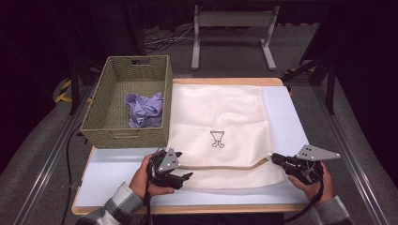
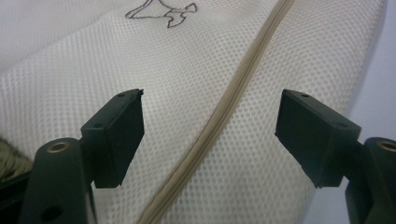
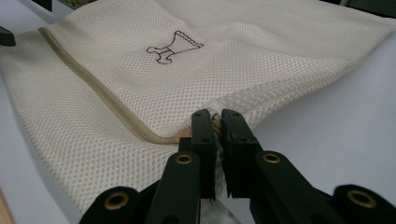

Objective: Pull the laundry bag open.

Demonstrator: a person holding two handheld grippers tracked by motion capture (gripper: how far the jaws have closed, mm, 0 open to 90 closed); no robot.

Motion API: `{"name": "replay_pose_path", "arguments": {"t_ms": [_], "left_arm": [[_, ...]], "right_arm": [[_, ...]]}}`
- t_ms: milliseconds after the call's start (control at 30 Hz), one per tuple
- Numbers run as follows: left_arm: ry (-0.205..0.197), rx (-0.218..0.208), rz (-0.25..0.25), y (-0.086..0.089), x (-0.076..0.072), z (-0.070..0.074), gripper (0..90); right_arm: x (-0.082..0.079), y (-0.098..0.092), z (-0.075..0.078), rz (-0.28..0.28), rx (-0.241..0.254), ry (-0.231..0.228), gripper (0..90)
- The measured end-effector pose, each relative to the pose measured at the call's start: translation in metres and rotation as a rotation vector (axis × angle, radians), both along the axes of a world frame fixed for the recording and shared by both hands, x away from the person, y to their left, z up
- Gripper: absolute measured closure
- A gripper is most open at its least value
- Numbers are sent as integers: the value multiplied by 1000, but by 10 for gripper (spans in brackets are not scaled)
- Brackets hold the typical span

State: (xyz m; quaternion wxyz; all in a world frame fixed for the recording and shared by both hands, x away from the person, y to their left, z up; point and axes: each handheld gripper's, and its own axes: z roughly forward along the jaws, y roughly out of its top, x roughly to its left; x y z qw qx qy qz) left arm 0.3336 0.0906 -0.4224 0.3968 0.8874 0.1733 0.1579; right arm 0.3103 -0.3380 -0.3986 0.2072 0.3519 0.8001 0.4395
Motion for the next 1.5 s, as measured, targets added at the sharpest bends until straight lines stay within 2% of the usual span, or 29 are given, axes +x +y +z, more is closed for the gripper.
{"name": "replay_pose_path", "arguments": {"t_ms": [133,200,267,333,433,567,633,800,833,867,1000,1033,1233,1500], "left_arm": [[3,-4,-24,-11,0,1,252],[-1,3,-47,-21,1,2,285],[7,11,-77,-29,2,3,378],[-3,28,-94,-37,2,5,501],[-7,25,-122,-46,2,6,648],[-14,35,-168,-73,3,12,710],[-16,28,-205,-88,5,14,731],[-27,47,-259,-126,7,18,758],[-27,47,-259,-126,7,18,763],[-31,54,-268,-140,8,18,765],[-33,60,-286,-163,10,17,784],[-33,60,-286,-163,10,17,784],[-31,82,-279,-187,14,10,806],[-17,80,-281,-203,19,6,820]], "right_arm": [[0,1,0,2,-5,-2,845],[0,1,0,4,-4,-2,846],[0,2,0,6,-3,-3,845],[0,2,0,9,-10,-6,846],[-1,1,1,7,-7,-7,846],[-1,1,3,9,3,-12,846],[-2,0,4,8,9,-16,845],[-4,-1,6,8,19,-22,845],[-4,-1,6,8,19,-22,845],[-4,-1,6,10,21,-24,845],[-6,0,6,14,28,-27,845],[-6,0,6,14,29,-27,845],[-7,0,6,20,34,-30,845],[-9,3,7,35,36,-36,844]]}}
